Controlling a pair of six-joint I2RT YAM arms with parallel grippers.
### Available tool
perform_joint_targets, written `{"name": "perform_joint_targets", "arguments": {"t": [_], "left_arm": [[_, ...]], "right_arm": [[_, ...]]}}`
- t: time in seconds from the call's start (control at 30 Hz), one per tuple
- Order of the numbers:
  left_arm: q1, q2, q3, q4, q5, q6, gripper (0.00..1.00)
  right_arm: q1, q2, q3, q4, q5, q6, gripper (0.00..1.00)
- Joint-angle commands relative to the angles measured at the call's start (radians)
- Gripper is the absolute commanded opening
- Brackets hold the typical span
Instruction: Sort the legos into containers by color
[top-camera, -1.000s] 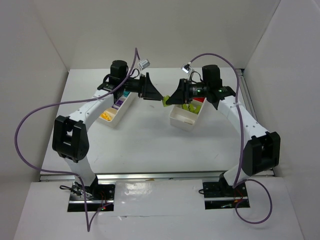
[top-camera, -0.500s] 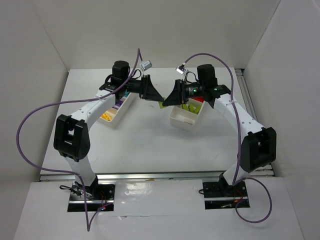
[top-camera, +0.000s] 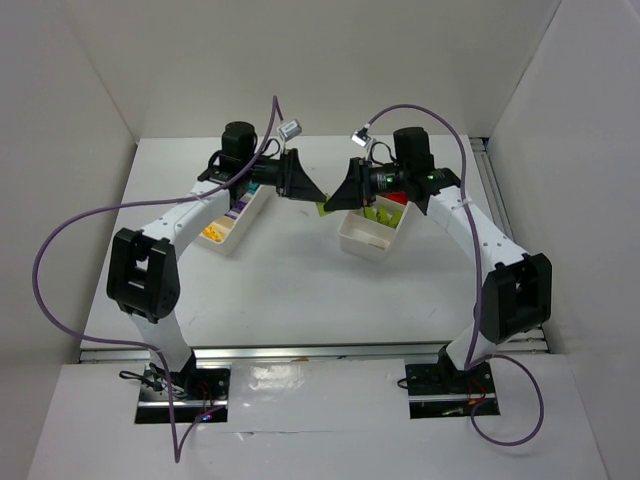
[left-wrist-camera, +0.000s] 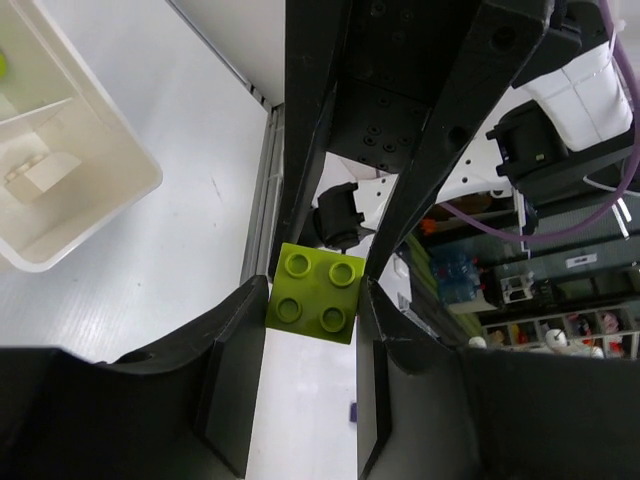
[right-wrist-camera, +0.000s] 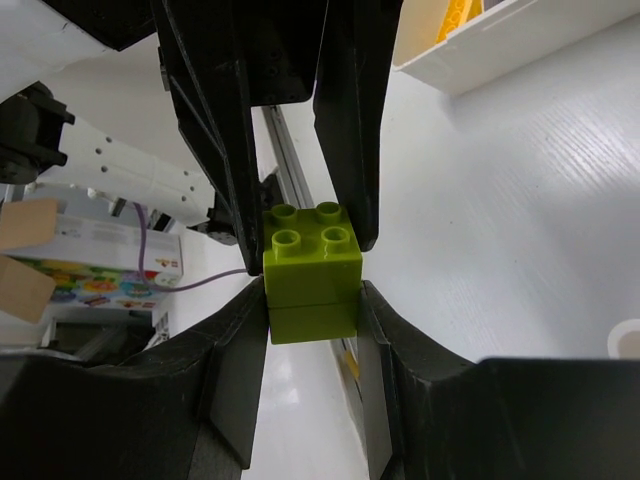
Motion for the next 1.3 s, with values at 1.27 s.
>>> {"name": "perform_joint_targets", "arguments": {"t": [1.27], "left_arm": [[-0.079, 0.196, 0.299, -0.370, -0.410, 0.108, 0.00]], "right_arm": [[-0.067, 0.146, 0.067, -0.208, 1.116, 0.124, 0.17]]}}
